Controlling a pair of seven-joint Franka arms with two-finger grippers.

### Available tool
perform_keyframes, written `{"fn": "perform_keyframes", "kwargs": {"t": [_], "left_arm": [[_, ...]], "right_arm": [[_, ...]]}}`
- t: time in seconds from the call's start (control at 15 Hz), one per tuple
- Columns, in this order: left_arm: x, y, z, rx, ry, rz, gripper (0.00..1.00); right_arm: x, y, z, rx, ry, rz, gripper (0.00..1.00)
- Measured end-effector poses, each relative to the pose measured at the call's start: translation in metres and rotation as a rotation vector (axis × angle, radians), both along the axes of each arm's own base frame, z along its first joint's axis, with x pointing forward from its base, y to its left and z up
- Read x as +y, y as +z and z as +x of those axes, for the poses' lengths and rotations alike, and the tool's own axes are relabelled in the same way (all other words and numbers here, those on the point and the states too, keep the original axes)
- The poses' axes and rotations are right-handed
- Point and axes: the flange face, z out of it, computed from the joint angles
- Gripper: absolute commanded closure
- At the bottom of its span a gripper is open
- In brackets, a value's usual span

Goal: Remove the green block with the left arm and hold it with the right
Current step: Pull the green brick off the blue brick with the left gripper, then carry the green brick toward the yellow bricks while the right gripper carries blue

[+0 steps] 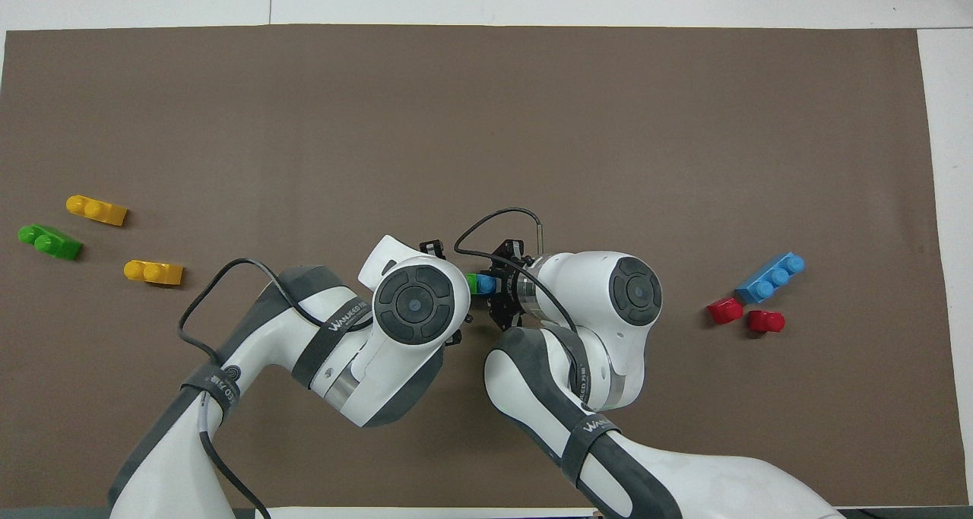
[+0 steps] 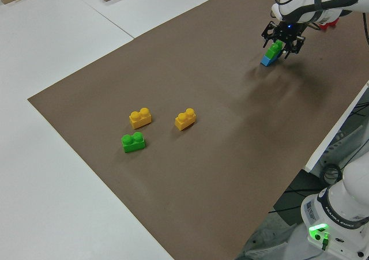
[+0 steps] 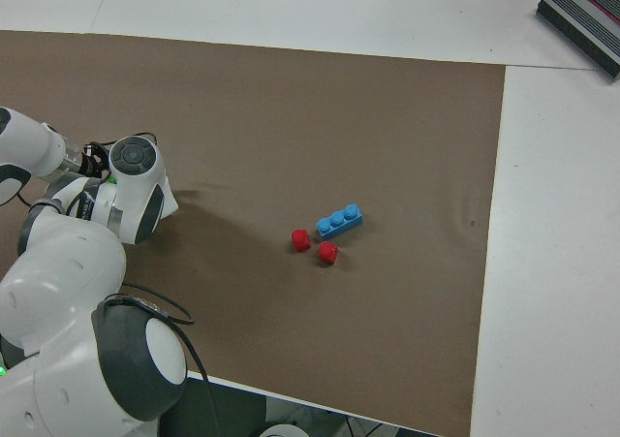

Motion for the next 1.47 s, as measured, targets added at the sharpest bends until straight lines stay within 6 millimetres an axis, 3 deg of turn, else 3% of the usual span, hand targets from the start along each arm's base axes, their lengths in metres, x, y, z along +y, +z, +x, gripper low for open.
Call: {"fn": "perform_keyframes", "kwargs": {"t": [0.8, 0.93, 1.2, 1.33, 1.47], "left_arm": [[-0.002, 0.011, 0.001, -0.046, -0.037, 0.011, 1.0], [-0.001, 0.026, 0.0, -0.058, -0.036, 0.005, 1.0], [0.011, 0.079, -0.006, -0.085, -0.044, 0.008, 1.0], [0.023, 0.096, -0.006, -0.087, -0.054, 0.019, 1.0], [0.043, 0.105, 0.006, -0.084, -0.077, 0.023, 1.0]], "right_arm": [[-0.001, 0.002, 0.003, -0.007, -0.002, 0.002, 1.0], [-0.001, 0.003, 0.004, -0.01, -0.005, 0.003, 1.0], [-0.005, 0.003, 0.007, -0.009, -0.014, 0.003, 1.0], [-0.029, 0.009, 0.023, 0.009, -0.034, 0.013, 1.0], [-0.078, 0.035, 0.052, 0.043, 0.001, 0.048, 1.0]]}}
